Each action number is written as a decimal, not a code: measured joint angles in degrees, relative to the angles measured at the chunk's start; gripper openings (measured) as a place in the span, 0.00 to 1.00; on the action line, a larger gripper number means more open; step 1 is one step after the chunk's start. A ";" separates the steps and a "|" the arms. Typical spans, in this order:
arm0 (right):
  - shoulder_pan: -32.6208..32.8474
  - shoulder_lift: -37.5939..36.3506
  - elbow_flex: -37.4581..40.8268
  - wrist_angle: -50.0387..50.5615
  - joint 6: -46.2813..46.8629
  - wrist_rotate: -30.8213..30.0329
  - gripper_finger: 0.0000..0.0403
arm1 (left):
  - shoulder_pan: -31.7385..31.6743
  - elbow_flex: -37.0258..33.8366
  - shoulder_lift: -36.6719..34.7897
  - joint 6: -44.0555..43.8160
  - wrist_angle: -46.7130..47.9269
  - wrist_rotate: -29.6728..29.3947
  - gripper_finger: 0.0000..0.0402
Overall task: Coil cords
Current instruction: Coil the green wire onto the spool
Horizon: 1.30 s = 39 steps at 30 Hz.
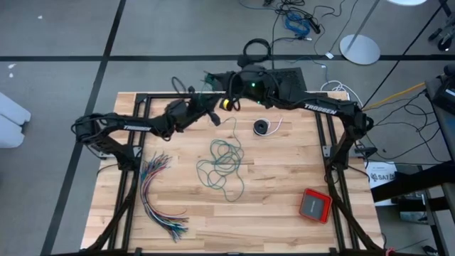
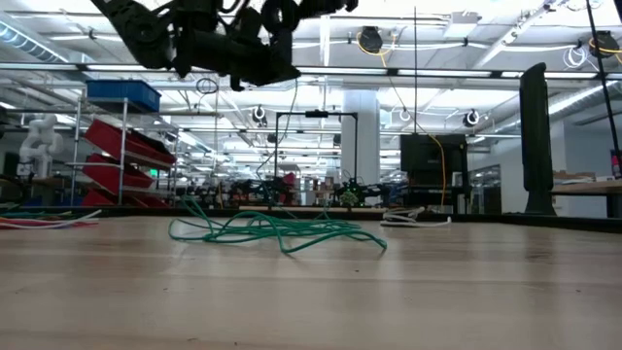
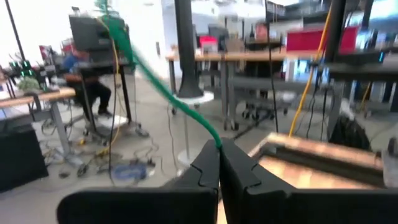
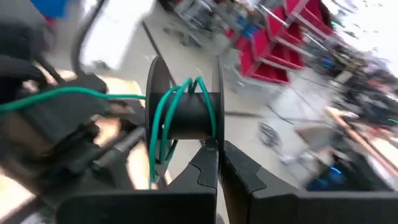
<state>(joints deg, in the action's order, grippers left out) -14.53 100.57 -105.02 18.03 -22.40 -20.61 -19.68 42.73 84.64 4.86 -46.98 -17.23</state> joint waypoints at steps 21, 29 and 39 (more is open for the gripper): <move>2.02 -18.87 37.35 -24.42 9.34 -8.46 0.00 | 5.53 7.70 12.35 -0.61 1.87 0.72 0.00; 4.35 -24.01 61.27 -55.43 13.21 -11.17 0.00 | 6.98 9.51 14.67 -3.08 0.71 2.19 0.00; 9.64 -23.52 73.31 -70.74 12.51 -20.12 0.00 | 11.16 18.02 27.63 -6.05 1.20 2.62 0.00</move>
<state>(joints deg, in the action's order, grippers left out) -4.89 77.06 -31.70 -52.71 -9.89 -40.73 -8.53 60.75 112.27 -1.19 -45.78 -14.61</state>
